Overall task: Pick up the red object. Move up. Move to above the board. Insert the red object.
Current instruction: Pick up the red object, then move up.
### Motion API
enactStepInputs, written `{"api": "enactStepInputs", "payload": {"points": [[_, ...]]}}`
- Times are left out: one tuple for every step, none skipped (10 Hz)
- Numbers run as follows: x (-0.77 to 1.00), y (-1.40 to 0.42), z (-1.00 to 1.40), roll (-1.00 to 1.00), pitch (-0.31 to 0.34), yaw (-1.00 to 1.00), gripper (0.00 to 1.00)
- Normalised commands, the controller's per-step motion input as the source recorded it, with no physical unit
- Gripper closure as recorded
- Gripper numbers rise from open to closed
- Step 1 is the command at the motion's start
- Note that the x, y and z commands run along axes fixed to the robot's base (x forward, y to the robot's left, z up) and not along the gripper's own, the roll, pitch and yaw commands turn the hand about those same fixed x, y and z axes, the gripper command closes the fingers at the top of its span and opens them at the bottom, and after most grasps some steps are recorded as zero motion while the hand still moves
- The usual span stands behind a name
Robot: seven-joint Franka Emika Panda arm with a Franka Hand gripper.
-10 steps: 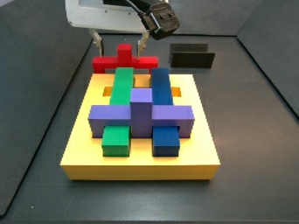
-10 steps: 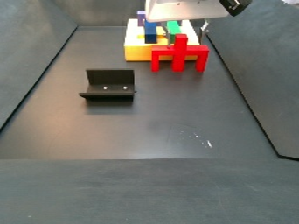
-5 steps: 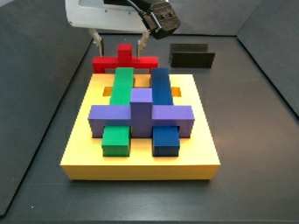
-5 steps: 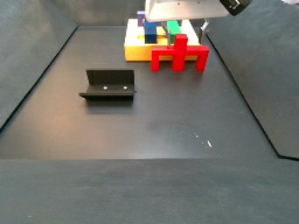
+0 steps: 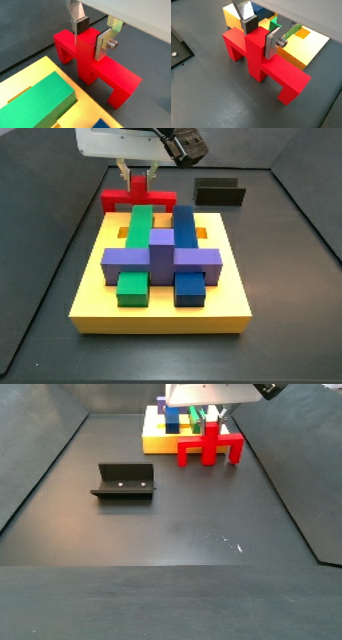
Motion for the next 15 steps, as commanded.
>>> {"api": "enactStepInputs", "payload": {"points": [[0.0,0.0,0.0,0.0,0.0,0.0,1.0],[0.0,0.0,0.0,0.0,0.0,0.0,1.0],[0.0,0.0,0.0,0.0,0.0,0.0,1.0],[0.0,0.0,0.0,0.0,0.0,0.0,1.0],[0.0,0.0,0.0,0.0,0.0,0.0,1.0],[0.0,0.0,0.0,0.0,0.0,0.0,1.0],[0.0,0.0,0.0,0.0,0.0,0.0,1.0],[0.0,0.0,0.0,0.0,0.0,0.0,1.0],[0.0,0.0,0.0,0.0,0.0,0.0,1.0],[0.0,0.0,0.0,0.0,0.0,0.0,1.0],[0.0,0.0,0.0,0.0,0.0,0.0,1.0],[0.0,0.0,0.0,0.0,0.0,0.0,1.0],[0.0,0.0,0.83,0.0,0.0,0.0,1.0],[-0.01,-0.03,0.82,0.0,0.007,0.04,1.0],[-0.05,-0.04,0.6,-0.04,0.05,0.04,1.0]]}}
